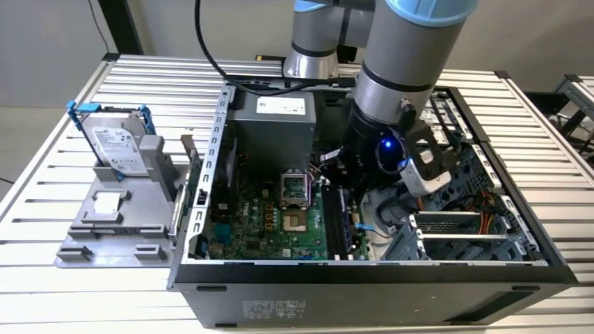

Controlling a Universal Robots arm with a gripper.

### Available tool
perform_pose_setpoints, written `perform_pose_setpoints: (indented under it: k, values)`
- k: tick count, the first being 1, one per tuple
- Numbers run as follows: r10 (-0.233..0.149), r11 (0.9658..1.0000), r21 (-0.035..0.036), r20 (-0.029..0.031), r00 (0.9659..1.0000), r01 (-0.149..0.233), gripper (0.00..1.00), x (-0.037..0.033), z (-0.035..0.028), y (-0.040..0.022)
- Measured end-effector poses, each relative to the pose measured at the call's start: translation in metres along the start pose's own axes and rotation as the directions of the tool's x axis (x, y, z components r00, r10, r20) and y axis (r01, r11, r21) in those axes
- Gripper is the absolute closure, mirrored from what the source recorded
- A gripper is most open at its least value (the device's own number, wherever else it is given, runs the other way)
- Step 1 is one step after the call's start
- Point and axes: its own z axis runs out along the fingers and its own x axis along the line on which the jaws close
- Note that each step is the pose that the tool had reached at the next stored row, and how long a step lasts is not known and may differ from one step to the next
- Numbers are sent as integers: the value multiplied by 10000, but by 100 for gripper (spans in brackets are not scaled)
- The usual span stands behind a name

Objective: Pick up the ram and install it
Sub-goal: 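Insert the ram into the slot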

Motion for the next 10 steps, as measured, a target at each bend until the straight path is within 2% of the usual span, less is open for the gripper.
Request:
perform_pose_setpoints:
  k: [3,4,10]
  values:
    - [0,10000,1,-1,10000,0,0,0,-3,-1]
    - [1,10000,0,0,10000,-1,100,0,-4,0]
    - [1,10000,2,-1,10000,-1,100,1,-10,-1]
